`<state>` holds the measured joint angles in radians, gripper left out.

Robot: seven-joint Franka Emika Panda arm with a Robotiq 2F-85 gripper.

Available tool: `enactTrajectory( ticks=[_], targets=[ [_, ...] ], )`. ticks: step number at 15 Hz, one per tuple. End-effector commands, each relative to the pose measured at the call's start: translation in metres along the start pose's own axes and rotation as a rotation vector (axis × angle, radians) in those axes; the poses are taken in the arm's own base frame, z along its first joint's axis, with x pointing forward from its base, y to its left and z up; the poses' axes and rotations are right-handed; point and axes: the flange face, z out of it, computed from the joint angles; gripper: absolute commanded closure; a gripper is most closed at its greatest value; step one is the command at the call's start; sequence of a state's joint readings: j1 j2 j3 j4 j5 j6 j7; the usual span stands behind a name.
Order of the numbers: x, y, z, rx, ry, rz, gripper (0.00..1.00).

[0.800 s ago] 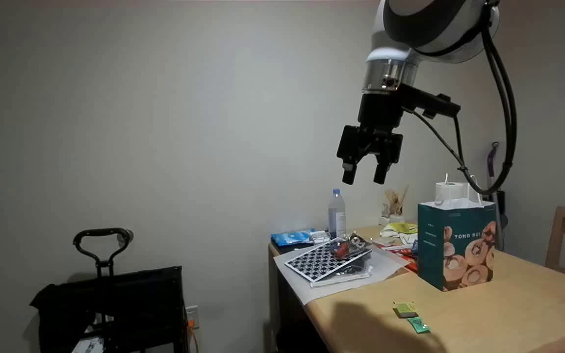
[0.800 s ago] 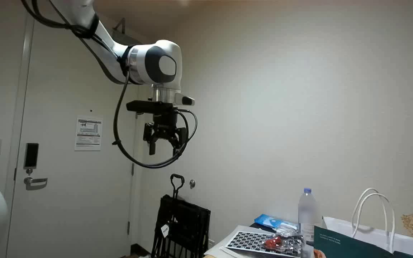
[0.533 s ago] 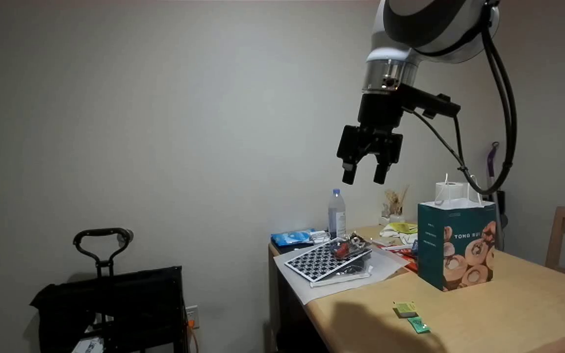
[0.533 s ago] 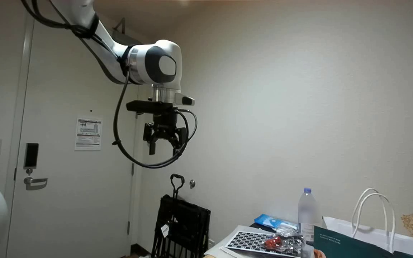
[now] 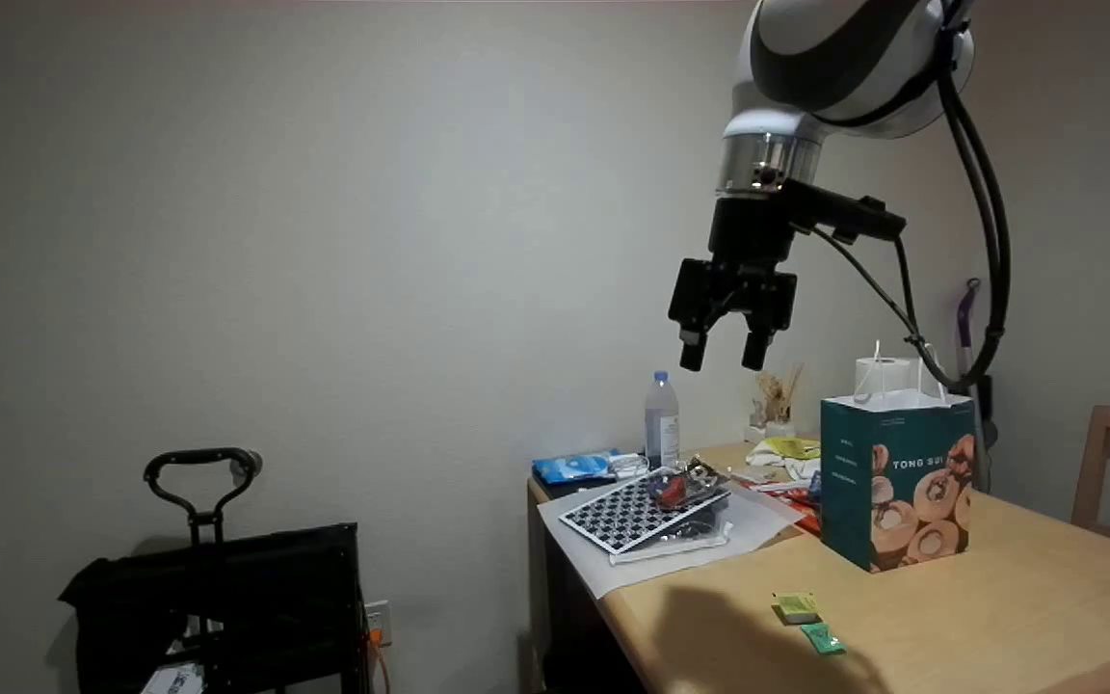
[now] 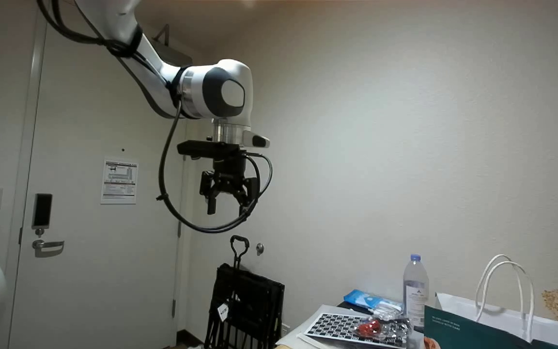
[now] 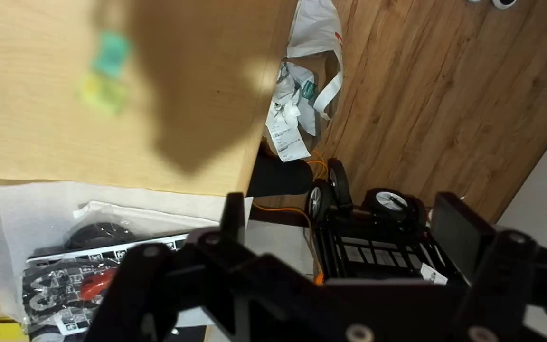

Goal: Pick up the paper from the table and throw it on the floor

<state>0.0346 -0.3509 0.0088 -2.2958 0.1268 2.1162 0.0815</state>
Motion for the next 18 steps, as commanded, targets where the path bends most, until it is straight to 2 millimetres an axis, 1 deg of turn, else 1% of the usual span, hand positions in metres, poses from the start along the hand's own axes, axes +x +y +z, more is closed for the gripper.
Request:
enactTrajectory(
  ticks=[1,3,5,7,8,9,10,14,15,17,18],
  targets=[
    [0.016,0.028,0.025,0.007,-0.039,0.099,0.00],
    [0.021,0.050,0.044,0.018,-0.074,0.155,0.00],
    [0.021,0.072,0.063,0.014,-0.119,0.229,0.00],
    [0.020,0.086,0.076,0.002,-0.174,0.313,0.00],
    [0.016,0.078,0.068,-0.005,-0.141,0.230,0.00],
    [0.017,0.083,0.074,-0.008,-0.152,0.243,0.00],
    [0.017,0.083,0.076,-0.008,-0.155,0.243,0.00],
    [0.017,0.078,0.073,-0.007,-0.148,0.234,0.00],
    [0.019,0.080,0.077,-0.028,-0.141,0.213,0.00],
    [0.020,0.097,0.097,-0.114,-0.209,0.110,0.00],
    [0.021,0.110,0.109,-0.147,-0.247,0.077,0.00]
  ],
)
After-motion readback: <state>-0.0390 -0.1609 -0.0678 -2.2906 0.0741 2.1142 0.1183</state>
